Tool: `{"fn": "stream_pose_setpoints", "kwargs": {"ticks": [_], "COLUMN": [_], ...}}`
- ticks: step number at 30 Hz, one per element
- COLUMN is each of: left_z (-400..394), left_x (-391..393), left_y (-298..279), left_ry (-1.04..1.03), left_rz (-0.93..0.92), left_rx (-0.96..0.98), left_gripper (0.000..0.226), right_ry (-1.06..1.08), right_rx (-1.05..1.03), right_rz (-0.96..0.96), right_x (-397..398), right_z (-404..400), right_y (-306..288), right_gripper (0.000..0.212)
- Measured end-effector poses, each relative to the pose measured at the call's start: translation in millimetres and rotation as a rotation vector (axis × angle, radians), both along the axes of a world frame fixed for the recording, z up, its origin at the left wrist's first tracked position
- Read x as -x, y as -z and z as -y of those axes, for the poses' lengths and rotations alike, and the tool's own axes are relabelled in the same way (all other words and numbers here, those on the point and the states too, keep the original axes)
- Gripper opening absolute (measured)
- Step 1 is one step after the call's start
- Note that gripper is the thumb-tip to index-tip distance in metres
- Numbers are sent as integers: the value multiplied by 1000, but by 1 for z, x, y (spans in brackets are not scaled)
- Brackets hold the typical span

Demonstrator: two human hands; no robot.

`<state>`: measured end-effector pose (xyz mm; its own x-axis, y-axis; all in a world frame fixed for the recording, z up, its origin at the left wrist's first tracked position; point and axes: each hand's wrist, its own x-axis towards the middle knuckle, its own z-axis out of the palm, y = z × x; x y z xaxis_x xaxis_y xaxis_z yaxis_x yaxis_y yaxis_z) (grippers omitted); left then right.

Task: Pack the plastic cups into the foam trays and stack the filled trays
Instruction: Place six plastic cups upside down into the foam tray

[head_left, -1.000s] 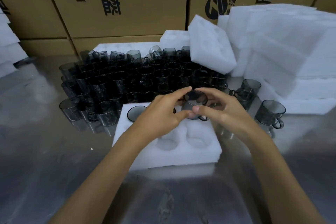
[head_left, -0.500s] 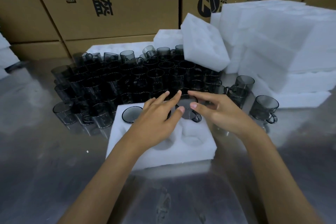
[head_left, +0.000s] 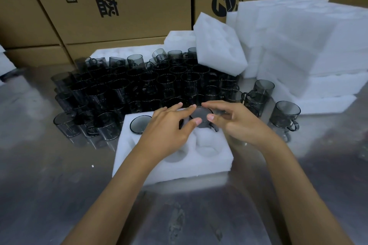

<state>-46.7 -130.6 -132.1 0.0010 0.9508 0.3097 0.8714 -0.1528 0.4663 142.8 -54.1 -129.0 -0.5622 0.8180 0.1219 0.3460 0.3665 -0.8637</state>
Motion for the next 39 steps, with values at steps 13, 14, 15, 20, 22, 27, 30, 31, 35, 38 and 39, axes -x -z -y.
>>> {"fn": "stream_pose_setpoints", "kwargs": {"ticks": [13,14,15,20,22,27,30,31,35,38,39], "left_z": [-2,-2,-1,0,3,10,12,14,20,23,24], "left_x": [-1,0,0,3,10,14,11,10,7,5,5], "left_y": [-2,-1,0,-8,-15,-20,-23,-23,-28,-31,-33], "left_ry": [-49,-47,-41,-2,-46,-72,-73,-64,-22,55,81], "left_rz": [88,81,71,600,775,877,855,842,764,706,717], "left_rx": [106,101,96,-36,-105,-137,-156,-159,-155,-134,-125], "left_gripper": [49,49,49,46,49,47,42,40,38,45,48], "right_ry": [372,498,600,613,522,428,514,528,466,378,346], "right_rx": [-134,-168,-196,-124,-84,-127,-289,-345,-533,-652,-691], "right_rz": [-91,-117,-108,123,226,502,387,286,-62,-200,-217], "right_x": [-16,-25,-34,-51,-48,-39,-27,-22,0,18,24], "right_z": [-10,-14,-17,-24,-23,-18,-13,-9,10,25,30], "right_y": [-5,-7,-8,1,5,4,-1,-4,-17,-21,-20], "right_gripper": [25,28,29,13,27,49,43,42,47,54,57]}}
